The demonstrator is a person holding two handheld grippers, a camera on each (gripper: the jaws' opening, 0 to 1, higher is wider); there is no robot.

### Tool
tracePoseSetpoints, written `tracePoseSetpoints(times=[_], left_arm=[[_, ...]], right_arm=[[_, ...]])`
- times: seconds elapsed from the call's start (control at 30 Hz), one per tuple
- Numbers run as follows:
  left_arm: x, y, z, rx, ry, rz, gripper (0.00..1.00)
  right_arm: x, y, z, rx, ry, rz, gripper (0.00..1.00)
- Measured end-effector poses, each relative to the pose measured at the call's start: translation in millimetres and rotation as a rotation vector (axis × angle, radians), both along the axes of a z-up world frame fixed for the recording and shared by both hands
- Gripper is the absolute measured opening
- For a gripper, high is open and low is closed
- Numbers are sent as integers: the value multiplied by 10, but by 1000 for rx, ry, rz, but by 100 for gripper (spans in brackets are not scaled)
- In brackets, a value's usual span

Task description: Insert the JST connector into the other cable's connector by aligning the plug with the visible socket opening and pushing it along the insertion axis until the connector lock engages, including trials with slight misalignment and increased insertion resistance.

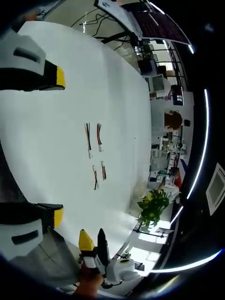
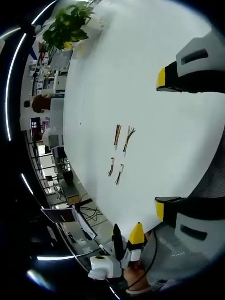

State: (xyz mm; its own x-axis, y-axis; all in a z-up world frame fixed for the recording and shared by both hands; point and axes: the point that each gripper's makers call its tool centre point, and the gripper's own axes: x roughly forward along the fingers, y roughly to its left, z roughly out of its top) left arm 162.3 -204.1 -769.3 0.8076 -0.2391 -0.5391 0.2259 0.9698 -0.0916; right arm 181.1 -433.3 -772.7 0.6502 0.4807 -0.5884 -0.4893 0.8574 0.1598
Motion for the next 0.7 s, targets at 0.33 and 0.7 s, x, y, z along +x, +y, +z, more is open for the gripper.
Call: tracePoseSetpoints(times=[0.33, 0.7], left_arm=[[-9, 5, -11, 125, -12, -38, 99], [6, 94, 2, 101, -17, 1, 99]], right_arm=[[-61, 59, -77, -29, 29, 41, 90], [-66, 47, -147, -27, 66, 30, 89]])
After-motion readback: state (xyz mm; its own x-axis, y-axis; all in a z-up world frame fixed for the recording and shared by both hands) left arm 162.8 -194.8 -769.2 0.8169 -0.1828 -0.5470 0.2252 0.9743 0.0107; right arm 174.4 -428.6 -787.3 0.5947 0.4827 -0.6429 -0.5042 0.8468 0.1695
